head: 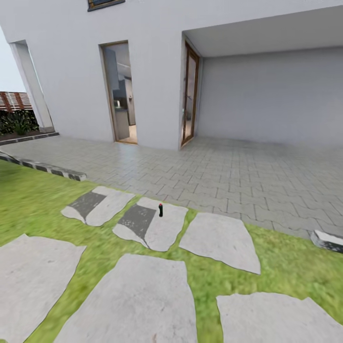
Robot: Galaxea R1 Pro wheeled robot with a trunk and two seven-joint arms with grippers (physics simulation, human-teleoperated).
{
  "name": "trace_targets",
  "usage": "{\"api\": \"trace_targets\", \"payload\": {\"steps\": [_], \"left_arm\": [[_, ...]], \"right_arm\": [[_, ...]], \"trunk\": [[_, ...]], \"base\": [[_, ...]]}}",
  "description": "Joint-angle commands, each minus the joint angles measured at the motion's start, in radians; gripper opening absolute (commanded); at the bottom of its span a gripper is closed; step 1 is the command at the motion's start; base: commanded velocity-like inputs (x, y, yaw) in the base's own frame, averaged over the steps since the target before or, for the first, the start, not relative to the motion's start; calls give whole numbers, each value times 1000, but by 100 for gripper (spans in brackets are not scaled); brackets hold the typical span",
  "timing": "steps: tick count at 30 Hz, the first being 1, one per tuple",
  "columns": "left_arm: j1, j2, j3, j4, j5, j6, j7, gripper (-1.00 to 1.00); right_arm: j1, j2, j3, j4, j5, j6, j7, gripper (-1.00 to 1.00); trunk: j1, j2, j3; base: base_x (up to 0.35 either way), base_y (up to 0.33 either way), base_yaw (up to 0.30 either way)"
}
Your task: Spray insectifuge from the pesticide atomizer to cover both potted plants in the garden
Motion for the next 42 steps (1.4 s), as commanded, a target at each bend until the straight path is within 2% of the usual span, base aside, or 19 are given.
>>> {"api": "trace_targets", "payload": {"steps": [1,42], "left_arm": [[0,0,2,1,0,-3,0,100],[-1,0,2,1,0,-3,0,100]], "right_arm": [[0,0,-1,0,0,-2,0,100],[0,0,-1,0,0,-2,0,100]], "trunk": [[0,0,-1],[0,0,-1]], "base": [[339,-83,0],[339,-83,0]]}}
